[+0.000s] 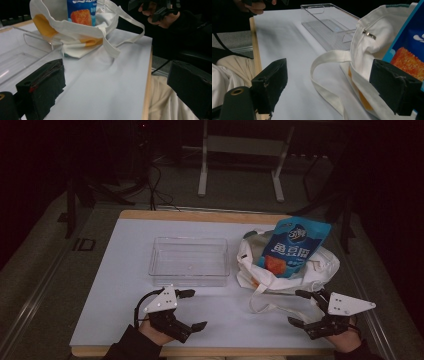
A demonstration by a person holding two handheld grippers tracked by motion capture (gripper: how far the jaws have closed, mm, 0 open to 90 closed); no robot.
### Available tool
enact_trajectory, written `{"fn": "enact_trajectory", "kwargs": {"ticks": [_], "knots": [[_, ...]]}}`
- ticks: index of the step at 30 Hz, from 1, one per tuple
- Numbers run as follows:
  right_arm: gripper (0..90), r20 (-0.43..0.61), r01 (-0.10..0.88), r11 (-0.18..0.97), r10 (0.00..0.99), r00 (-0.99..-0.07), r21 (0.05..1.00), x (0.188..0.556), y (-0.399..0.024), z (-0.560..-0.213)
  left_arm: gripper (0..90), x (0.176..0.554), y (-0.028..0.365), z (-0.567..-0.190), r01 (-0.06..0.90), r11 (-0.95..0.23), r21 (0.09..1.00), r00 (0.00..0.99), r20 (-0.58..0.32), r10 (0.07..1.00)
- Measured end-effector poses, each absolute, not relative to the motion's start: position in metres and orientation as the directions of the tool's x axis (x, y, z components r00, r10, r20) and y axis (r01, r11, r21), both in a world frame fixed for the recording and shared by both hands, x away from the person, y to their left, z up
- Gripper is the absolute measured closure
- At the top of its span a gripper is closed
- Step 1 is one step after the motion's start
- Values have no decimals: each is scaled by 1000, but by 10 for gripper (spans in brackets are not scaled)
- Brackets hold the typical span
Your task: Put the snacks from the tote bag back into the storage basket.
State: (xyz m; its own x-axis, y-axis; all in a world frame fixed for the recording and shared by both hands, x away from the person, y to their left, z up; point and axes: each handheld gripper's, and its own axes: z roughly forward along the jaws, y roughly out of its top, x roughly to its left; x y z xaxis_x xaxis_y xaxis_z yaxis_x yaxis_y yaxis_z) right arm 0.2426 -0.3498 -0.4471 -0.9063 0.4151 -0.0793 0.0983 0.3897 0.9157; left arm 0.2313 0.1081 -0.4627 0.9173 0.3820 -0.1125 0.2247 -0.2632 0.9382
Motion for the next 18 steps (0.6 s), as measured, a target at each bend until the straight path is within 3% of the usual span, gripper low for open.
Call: {"fn": "enact_trajectory", "kwargs": {"ticks": [18], "knots": [[153,-127,51,368,444,-887,929,255,-359,-420,19,258,77,-449,197,-277,940,939,-99,330]]}}
